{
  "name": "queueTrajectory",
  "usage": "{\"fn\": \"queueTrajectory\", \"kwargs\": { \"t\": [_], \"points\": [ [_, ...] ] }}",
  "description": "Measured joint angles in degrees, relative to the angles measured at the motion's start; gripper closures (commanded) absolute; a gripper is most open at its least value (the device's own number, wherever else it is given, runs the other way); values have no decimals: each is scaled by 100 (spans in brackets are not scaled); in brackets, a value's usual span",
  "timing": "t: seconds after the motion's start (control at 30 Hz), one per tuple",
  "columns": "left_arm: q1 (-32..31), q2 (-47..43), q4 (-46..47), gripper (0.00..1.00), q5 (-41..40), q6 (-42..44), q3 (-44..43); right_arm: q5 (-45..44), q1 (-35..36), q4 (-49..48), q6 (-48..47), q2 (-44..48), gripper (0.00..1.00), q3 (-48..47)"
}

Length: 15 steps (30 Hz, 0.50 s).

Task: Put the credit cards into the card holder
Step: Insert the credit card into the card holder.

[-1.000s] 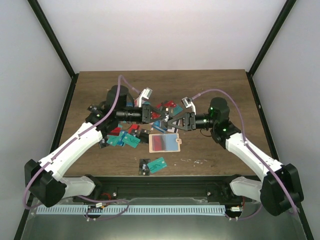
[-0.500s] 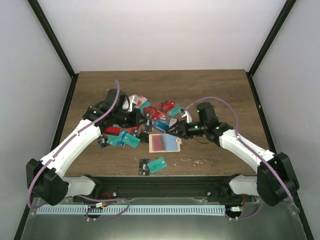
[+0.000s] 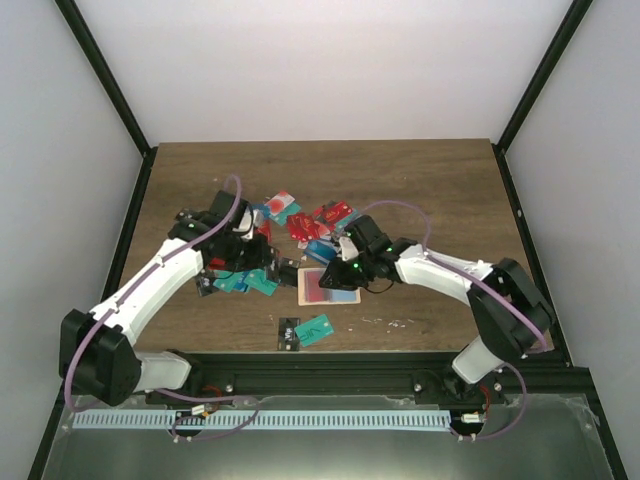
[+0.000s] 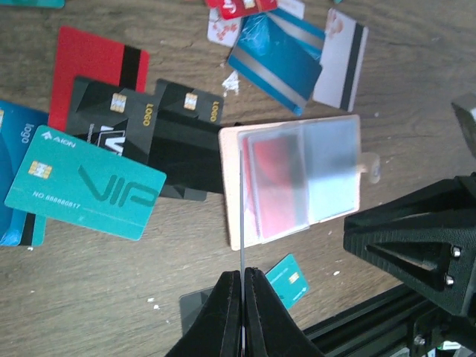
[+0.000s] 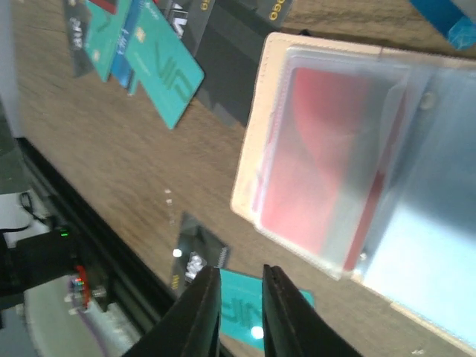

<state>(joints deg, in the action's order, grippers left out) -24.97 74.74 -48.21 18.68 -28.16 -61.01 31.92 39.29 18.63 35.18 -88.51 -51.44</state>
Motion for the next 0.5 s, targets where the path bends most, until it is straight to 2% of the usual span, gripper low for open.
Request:
{"fn": "queueTrajectory", "kwargs": {
  "t": [0.2,0.5],
  "points": [
    [26,101,-81,96,-59,122,157,-728,105,363,-103,-409,96,-297],
    [33,291,-146,96,-63,330,160,-1484,175,750,-133,-979,97,-605]
  ]
}}
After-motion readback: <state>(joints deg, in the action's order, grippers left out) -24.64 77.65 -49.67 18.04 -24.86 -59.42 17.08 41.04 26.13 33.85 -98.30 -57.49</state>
